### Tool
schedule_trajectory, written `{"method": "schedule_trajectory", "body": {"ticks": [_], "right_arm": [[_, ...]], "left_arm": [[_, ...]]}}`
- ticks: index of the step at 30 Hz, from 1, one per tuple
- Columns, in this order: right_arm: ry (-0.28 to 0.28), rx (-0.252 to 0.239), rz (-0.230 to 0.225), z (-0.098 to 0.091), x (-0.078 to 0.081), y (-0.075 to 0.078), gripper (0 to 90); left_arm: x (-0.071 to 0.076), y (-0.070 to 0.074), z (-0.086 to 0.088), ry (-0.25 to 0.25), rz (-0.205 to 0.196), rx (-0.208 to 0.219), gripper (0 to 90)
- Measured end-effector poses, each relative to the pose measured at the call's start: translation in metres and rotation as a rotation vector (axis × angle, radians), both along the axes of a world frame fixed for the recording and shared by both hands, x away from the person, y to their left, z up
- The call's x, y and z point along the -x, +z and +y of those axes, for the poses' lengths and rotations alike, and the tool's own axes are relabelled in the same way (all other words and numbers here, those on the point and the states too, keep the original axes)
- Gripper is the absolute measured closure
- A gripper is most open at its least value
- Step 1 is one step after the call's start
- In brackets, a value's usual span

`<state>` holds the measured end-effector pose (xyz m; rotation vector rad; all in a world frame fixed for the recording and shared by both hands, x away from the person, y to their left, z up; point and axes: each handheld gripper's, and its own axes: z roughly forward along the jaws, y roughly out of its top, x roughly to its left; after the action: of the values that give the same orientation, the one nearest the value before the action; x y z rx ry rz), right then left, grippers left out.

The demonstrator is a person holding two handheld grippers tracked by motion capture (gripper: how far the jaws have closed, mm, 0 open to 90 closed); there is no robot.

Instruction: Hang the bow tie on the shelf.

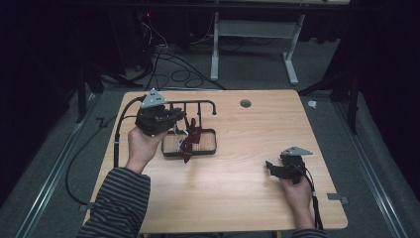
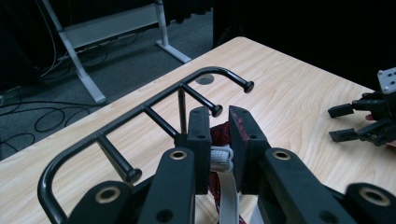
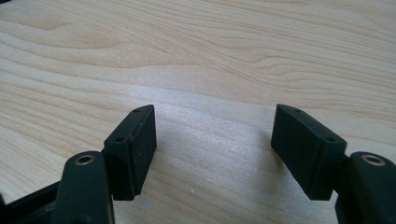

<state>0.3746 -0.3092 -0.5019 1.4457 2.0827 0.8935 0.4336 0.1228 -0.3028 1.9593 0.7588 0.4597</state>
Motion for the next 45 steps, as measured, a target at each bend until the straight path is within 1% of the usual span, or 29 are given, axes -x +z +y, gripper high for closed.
{"method": "schedule_trajectory", "body": {"ticks": [2, 4, 6, 9, 13, 20, 24, 29, 32, 37, 43, 45], "right_arm": [[0.0, -0.002, 0.0, 0.0, 0.0, 0.0, 32.2], [0.0, -0.002, 0.0, 0.0, 0.0, 0.0, 32.3], [0.001, -0.002, 0.0, 0.0, 0.0, 0.0, 32.3], [0.001, -0.003, 0.0, 0.0, 0.0, 0.0, 32.2], [0.002, -0.004, 0.0, 0.0, 0.0, 0.0, 32.3], [0.002, -0.004, 0.0, 0.0, 0.0, 0.0, 32.2], [0.001, -0.008, 0.001, -0.001, 0.0, 0.0, 32.3], [0.002, -0.006, 0.0, -0.001, 0.0, 0.0, 32.2], [0.001, -0.008, 0.001, -0.001, 0.0, 0.0, 32.2], [0.001, -0.01, 0.003, -0.001, 0.0, 0.0, 32.2], [0.002, -0.009, 0.003, -0.001, 0.0, 0.0, 32.1], [0.002, -0.009, 0.003, -0.001, 0.0, 0.0, 32.1]], "left_arm": [[-0.003, 0.001, -0.001, 0.0, 0.002, 0.0, 79.6], [-0.005, 0.001, -0.002, 0.001, 0.002, -0.008, 79.6], [-0.007, 0.001, -0.004, 0.003, 0.004, -0.006, 79.6], [-0.011, 0.0, -0.005, 0.008, 0.006, -0.022, 79.6], [-0.018, -0.001, -0.007, 0.017, 0.008, -0.033, 79.6], [-0.027, 0.0, -0.011, 0.029, 0.005, -0.039, 79.5], [-0.032, -0.003, -0.011, 0.043, 0.014, -0.045, 79.5], [-0.037, -0.004, -0.009, 0.061, 0.016, -0.04, 79.5], [-0.042, -0.005, -0.008, 0.074, 0.021, -0.046, 79.4], [-0.046, -0.003, -0.009, 0.088, 0.013, -0.051, 79.4], [-0.054, -0.004, -0.011, 0.111, 0.0, -0.076, 79.1], [-0.056, -0.005, -0.011, 0.115, 0.007, -0.079, 79.0]]}}
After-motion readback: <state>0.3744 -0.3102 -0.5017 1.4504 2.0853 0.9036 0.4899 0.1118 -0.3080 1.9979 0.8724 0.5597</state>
